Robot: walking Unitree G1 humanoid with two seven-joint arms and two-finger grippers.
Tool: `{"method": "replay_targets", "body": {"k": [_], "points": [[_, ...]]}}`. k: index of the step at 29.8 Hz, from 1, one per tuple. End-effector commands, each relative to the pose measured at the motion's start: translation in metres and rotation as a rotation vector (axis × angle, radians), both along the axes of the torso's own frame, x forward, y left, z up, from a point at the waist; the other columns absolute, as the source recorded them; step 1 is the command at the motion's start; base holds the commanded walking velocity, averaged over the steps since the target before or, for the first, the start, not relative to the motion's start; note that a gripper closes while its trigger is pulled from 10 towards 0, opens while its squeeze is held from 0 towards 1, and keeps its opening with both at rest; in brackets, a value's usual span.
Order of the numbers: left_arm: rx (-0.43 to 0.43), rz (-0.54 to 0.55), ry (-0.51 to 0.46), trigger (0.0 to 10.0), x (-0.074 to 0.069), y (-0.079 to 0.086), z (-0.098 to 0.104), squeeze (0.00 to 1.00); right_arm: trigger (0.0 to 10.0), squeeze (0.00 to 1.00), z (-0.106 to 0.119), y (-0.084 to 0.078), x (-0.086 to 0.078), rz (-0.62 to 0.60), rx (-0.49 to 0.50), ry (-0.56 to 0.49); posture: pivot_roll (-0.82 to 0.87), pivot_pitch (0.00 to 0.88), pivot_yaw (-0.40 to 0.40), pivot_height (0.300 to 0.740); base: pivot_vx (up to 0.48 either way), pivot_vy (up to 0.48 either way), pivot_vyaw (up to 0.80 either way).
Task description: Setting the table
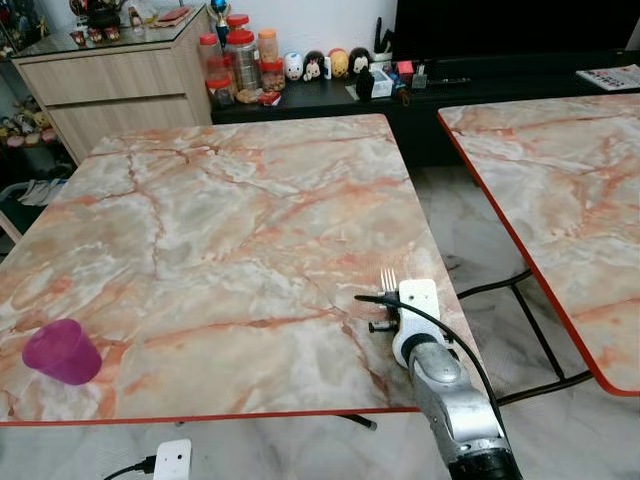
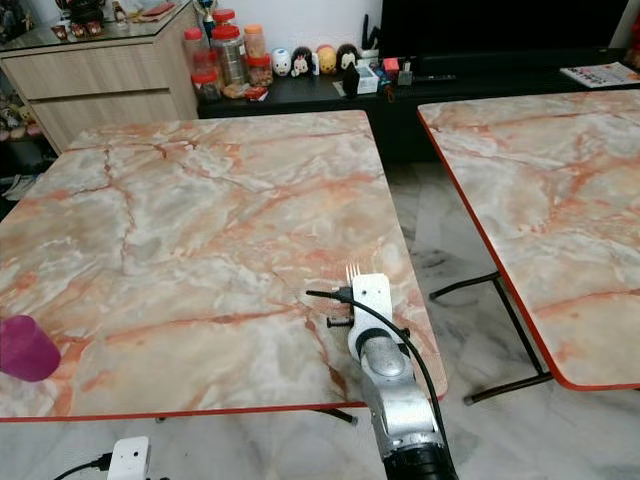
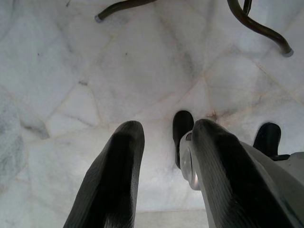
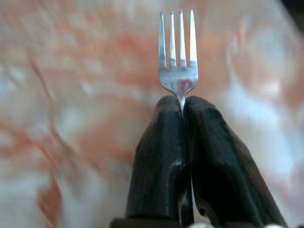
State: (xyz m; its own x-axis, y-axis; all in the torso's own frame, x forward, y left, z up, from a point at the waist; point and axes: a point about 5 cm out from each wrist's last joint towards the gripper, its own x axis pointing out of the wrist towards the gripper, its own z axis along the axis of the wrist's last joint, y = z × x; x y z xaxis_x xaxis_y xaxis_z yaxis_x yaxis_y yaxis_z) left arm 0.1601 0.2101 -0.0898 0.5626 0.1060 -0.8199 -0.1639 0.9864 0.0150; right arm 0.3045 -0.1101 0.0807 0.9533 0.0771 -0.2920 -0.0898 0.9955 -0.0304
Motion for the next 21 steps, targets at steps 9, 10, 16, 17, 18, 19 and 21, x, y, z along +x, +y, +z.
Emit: {"method": "replay_targets", "body": {"k": [9,10,16,17,18,19,21], "points": [[0.007,0.012,0.015,10.0,-0.002,0.0,-0.001,0.0,10.0,0.0,0.033,0.006,0.012,0.047,0.017,-0.198,0.02,0.009,0.06,0.74,0.0,0.0,0.0],[0.013,0.002,0.013,10.0,-0.001,0.0,-0.001,0.0,10.0,0.0,0.034,0.005,0.014,0.043,0.02,-0.21,0.02,0.008,0.06,0.74,0.0,0.0,0.0],[0.016,-0.002,0.009,10.0,0.0,-0.002,0.0,0.0,10.0,0.0,0.034,0.002,0.016,0.036,0.014,-0.223,0.02,0.007,0.06,0.74,0.0,-0.16,0.0],[0.015,-0.002,0.008,10.0,0.0,-0.002,0.0,0.0,10.0,0.0,0.035,0.002,0.017,0.038,0.009,-0.232,0.02,0.005,0.06,0.74,0.0,-0.45,0.0],[0.015,-0.002,0.007,10.0,0.001,-0.002,0.0,0.0,10.0,0.0,0.036,0.001,0.018,0.039,0.005,-0.237,0.02,0.005,0.06,0.74,0.0,-0.446,0.0],[0.014,-0.002,0.006,10.0,0.001,-0.003,0.0,0.0,10.0,0.0,0.037,0.0,0.019,0.041,0.001,-0.244,0.02,0.006,0.058,0.74,0.0,-0.45,0.0],[0.013,-0.001,0.006,10.0,0.002,-0.003,0.0,0.0,10.0,0.0,0.038,-0.001,0.02,0.04,-0.002,-0.248,0.01,0.007,0.058,0.74,0.0,-0.437,0.0]]}}
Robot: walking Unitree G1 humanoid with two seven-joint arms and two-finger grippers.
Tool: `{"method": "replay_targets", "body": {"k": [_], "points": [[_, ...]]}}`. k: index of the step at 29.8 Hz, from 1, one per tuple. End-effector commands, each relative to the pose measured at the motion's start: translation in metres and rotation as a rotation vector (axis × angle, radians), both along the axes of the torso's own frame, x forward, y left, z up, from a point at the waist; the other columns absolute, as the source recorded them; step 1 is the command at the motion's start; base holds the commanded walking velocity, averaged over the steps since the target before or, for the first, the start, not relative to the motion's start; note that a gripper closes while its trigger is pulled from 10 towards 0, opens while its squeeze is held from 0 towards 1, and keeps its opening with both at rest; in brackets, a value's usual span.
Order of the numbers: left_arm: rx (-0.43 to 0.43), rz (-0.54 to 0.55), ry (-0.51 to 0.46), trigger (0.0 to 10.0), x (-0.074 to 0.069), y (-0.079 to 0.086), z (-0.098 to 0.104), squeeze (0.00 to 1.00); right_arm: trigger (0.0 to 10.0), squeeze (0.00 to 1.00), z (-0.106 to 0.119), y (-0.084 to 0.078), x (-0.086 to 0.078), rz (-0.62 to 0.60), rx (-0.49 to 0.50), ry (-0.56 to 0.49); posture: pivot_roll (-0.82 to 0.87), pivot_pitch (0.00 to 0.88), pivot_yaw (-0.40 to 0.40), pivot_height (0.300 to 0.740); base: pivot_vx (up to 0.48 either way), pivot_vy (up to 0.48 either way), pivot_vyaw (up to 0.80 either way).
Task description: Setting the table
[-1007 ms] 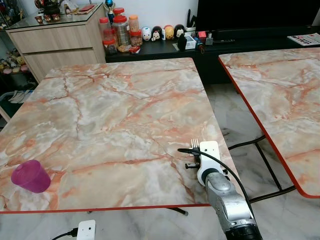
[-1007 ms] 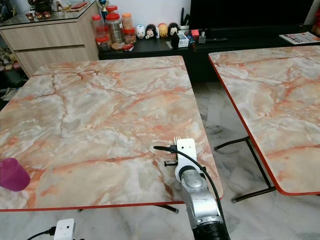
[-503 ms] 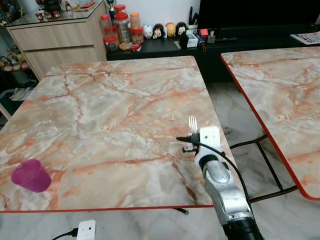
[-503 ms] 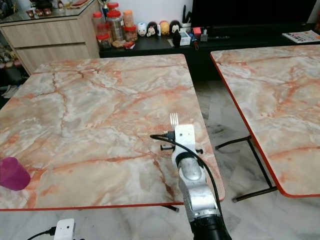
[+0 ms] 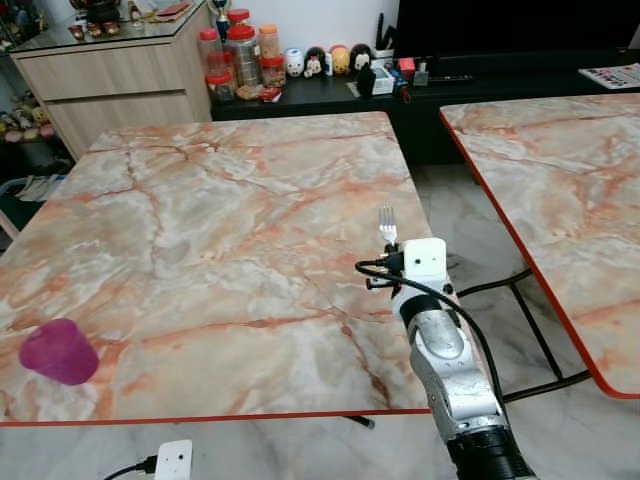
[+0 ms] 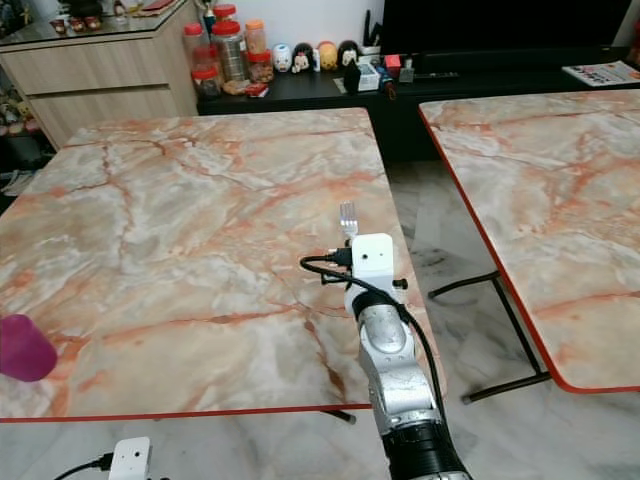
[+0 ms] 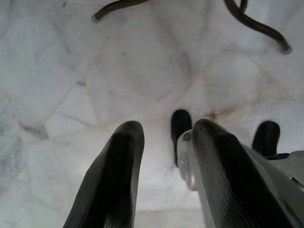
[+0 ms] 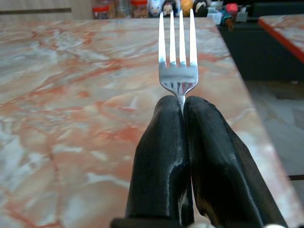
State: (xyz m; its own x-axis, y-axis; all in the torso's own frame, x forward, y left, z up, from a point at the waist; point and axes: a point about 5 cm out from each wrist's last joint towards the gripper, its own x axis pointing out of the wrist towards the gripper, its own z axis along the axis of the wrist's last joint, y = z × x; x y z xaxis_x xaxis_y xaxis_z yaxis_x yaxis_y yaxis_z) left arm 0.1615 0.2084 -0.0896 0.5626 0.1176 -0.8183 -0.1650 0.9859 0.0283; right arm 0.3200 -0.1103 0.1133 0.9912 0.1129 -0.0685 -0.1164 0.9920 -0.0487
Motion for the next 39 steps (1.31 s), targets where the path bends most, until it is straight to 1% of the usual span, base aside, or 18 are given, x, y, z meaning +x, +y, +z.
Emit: {"method": "replay_targets", "body": {"k": [1,7,9,12,16,26,31,33,36,39], "points": [[0.0,-0.002,0.007,10.0,0.0,-0.002,0.0,0.0,10.0,0.0,0.006,-0.001,0.005,0.004,-0.008,-0.026,0.01,0.008,0.058,0.74,0.0,-0.424,0.0],[-0.002,0.001,0.009,10.0,-0.001,-0.002,-0.001,0.0,10.0,0.0,0.016,-0.005,0.01,0.003,-0.03,-0.079,0.01,0.01,0.059,0.74,0.0,-0.425,0.0],[-0.002,-0.001,0.011,10.0,-0.001,-0.003,-0.001,0.0,10.0,0.0,0.022,-0.007,0.014,0.003,-0.055,-0.109,0.01,0.011,0.061,0.74,0.0,-0.424,0.0],[-0.002,-0.003,0.014,10.0,-0.002,-0.003,-0.001,0.0,10.0,0.0,0.026,-0.01,0.018,-0.003,-0.06,-0.127,0.0,0.011,0.066,0.74,0.0,-0.424,0.0],[-0.002,-0.005,0.014,10.0,-0.002,-0.003,-0.001,0.0,10.0,0.0,0.028,-0.011,0.02,-0.006,-0.064,-0.137,0.0,0.01,0.066,0.74,0.0,-0.423,0.0],[-0.004,-0.008,0.01,10.0,0.001,-0.004,-0.001,0.0,10.0,0.0,0.028,-0.006,0.022,-0.001,-0.071,-0.153,0.0,0.009,0.073,0.74,0.0,-0.422,0.0],[-0.006,-0.013,0.009,10.0,0.001,-0.005,-0.001,0.0,10.0,0.0,0.036,-0.005,0.024,0.007,-0.076,-0.205,-0.01,0.007,0.077,0.74,0.0,-0.423,0.0],[-0.008,-0.014,0.01,10.0,0.001,-0.006,-0.001,0.0,10.0,0.0,0.042,-0.006,0.026,0.008,-0.103,-0.238,-0.01,0.007,0.077,0.74,0.0,-0.422,0.0],[-0.008,-0.013,0.011,10.0,0.001,-0.006,-0.001,0.0,10.0,0.0,0.049,-0.008,0.029,0.008,-0.118,-0.271,-0.01,0.007,0.075,0.74,0.0,-0.423,0.0],[-0.01,-0.009,0.01,10.0,0.001,-0.006,-0.001,0.0,10.0,0.0,0.057,-0.012,0.033,-0.007,-0.109,-0.308,0.0,0.004,0.071,0.74,0.0,-0.42,0.0]]}}
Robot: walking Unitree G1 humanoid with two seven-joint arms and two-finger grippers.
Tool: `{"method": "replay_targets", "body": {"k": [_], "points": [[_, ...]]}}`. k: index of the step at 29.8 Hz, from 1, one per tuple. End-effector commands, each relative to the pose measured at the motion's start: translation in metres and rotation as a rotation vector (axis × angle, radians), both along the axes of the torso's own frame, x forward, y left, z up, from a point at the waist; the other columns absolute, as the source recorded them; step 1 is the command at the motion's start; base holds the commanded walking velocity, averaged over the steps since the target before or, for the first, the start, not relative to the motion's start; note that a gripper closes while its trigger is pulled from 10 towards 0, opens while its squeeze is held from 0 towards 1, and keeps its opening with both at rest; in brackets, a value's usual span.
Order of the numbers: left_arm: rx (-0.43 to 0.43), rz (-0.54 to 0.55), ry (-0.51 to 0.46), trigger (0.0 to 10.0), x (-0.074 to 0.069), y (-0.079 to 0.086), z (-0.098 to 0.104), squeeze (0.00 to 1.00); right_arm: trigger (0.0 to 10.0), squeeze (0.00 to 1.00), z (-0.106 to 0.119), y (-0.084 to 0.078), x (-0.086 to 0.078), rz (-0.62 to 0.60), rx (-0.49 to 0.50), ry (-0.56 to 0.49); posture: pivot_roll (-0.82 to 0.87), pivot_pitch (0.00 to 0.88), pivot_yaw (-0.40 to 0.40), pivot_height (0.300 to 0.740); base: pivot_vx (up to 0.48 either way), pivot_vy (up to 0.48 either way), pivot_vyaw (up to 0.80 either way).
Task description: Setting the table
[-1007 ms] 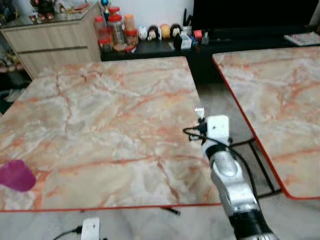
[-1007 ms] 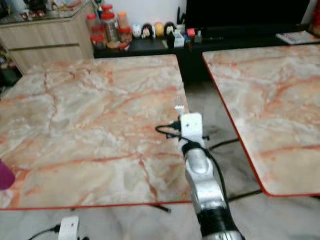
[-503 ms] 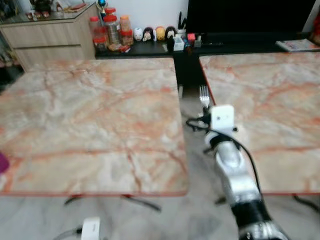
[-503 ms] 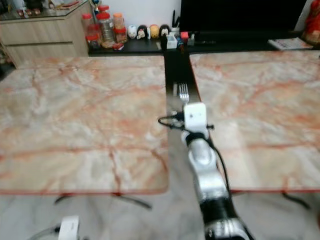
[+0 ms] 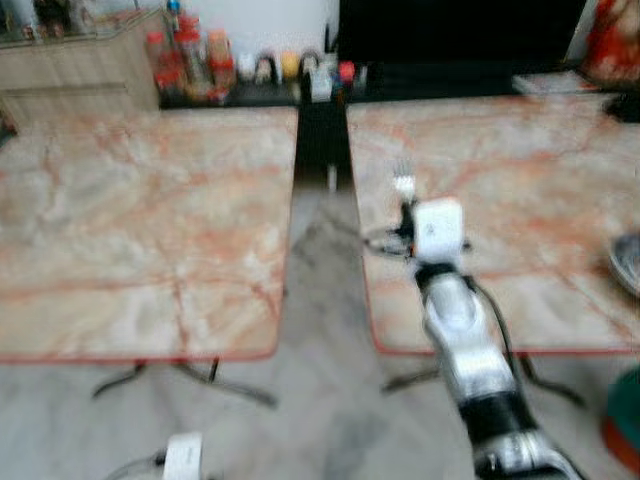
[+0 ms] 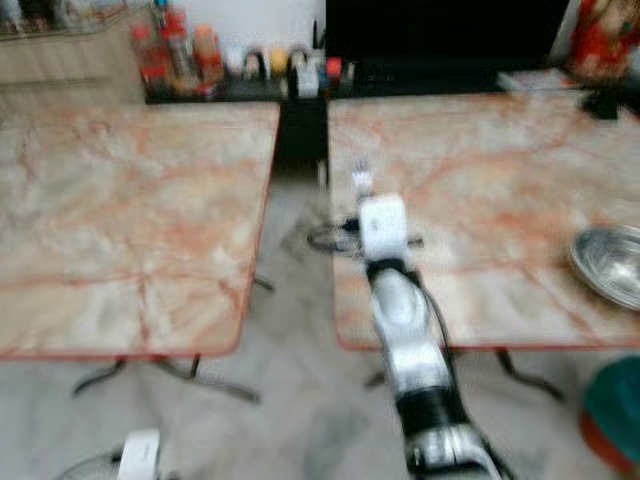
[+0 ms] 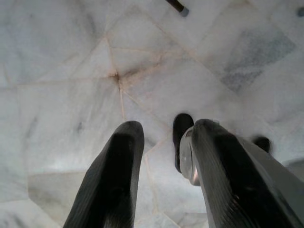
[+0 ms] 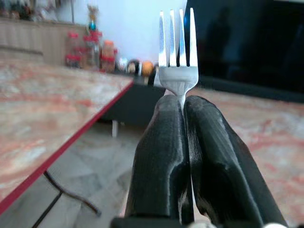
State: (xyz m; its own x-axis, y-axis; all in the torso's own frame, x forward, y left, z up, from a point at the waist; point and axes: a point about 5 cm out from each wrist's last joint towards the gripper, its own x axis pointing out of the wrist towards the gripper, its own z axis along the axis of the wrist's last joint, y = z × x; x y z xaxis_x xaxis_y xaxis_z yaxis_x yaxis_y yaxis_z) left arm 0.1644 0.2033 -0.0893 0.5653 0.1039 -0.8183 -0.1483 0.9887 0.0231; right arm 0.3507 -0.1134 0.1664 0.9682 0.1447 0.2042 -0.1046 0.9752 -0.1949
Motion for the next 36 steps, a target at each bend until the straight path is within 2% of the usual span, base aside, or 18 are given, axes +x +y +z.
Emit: {"method": "replay_targets", "body": {"k": [1,36], "points": [[-0.006,0.009,0.011,10.0,-0.001,-0.001,-0.001,0.0,10.0,0.0,0.005,-0.01,0.003,-0.03,0.013,-0.024,0.0,0.004,0.071,0.74,0.0,-0.42,0.0],[-0.002,-0.003,0.008,10.0,0.0,0.0,0.0,0.0,10.0,0.0,0.001,-0.022,0.004,-0.067,-0.007,-0.042,-0.02,0.0,0.084,0.74,0.0,-0.415,0.0]]}}
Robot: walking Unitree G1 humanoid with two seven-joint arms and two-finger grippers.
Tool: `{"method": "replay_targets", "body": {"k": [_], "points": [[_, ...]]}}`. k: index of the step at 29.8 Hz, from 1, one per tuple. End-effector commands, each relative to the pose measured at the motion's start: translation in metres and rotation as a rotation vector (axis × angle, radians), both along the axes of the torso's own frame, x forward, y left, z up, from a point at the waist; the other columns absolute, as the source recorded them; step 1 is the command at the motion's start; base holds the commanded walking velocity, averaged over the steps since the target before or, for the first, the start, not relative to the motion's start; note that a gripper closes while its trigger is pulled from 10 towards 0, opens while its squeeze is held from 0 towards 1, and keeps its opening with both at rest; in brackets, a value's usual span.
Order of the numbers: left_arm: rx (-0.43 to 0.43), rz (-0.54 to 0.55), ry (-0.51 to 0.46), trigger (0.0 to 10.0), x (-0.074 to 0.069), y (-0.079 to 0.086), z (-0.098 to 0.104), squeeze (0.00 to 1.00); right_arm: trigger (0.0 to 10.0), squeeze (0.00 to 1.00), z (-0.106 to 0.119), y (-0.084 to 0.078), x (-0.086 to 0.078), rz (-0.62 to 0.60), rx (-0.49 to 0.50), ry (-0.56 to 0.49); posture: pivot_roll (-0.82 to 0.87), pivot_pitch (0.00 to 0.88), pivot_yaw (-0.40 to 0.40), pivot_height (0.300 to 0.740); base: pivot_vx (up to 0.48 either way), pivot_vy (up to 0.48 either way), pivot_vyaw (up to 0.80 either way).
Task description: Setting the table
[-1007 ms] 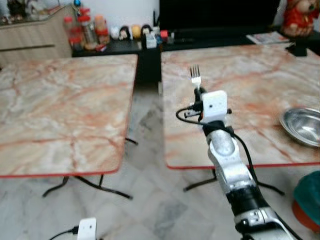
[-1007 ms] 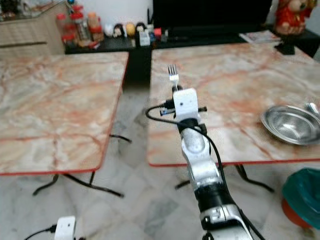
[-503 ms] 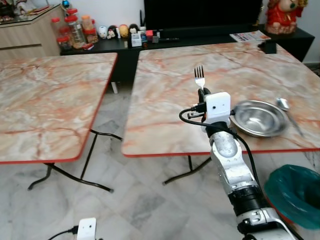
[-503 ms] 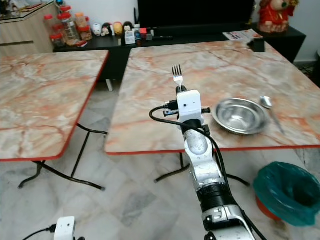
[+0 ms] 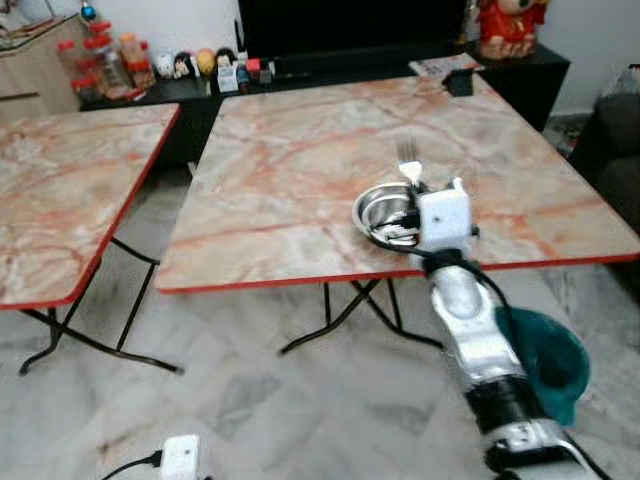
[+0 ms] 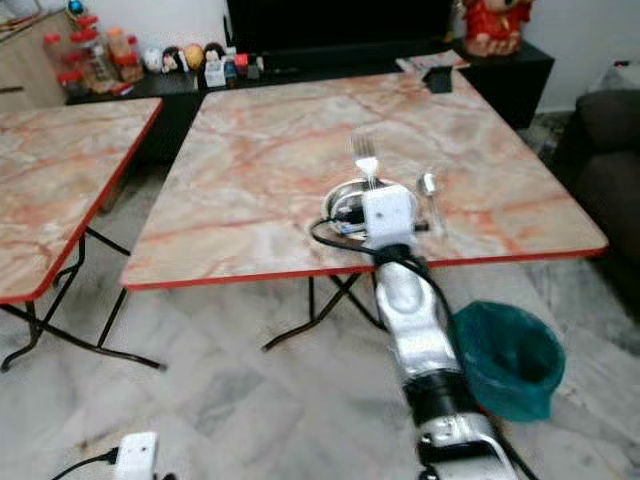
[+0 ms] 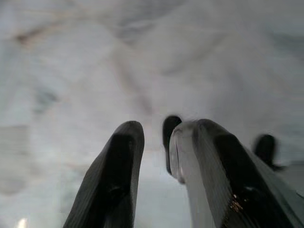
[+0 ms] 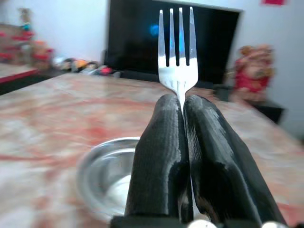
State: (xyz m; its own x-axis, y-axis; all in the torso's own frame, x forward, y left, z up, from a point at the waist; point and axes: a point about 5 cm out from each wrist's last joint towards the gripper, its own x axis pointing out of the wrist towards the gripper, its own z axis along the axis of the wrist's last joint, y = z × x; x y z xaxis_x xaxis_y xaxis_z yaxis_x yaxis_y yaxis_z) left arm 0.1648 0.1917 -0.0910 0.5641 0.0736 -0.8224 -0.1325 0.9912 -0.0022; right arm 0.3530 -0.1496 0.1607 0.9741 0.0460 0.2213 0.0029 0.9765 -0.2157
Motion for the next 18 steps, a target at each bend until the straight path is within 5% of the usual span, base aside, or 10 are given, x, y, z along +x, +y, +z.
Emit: {"method": "replay_targets", "body": {"k": [1,10,18], "points": [[0.024,0.013,0.005,10.0,-0.0003,0.0114,0.0015,0.0,10.0,0.0,0.0063,0.0142,0.0017,0.039,0.012,-0.023,-0.02,0.0,0.084,0.74,0.0,-0.412,0.0],[0.027,0.015,0.006,10.0,-0.0017,0.0121,0.001,0.0,10.0,0.0,0.0028,0.0169,-0.0004,0.044,0.014,-0.018,-0.01,0.008,0.084,0.74,0.0,-0.373,0.0],[0.017,0.05,-0.02,10.0,-0.0026,0.0142,0.0017,0.0,10.0,0.0,0.0007,0.0132,-0.0001,0.019,0.016,-0.008,-0.01,0.01,0.087,0.74,0.0,0.0,0.0]]}}
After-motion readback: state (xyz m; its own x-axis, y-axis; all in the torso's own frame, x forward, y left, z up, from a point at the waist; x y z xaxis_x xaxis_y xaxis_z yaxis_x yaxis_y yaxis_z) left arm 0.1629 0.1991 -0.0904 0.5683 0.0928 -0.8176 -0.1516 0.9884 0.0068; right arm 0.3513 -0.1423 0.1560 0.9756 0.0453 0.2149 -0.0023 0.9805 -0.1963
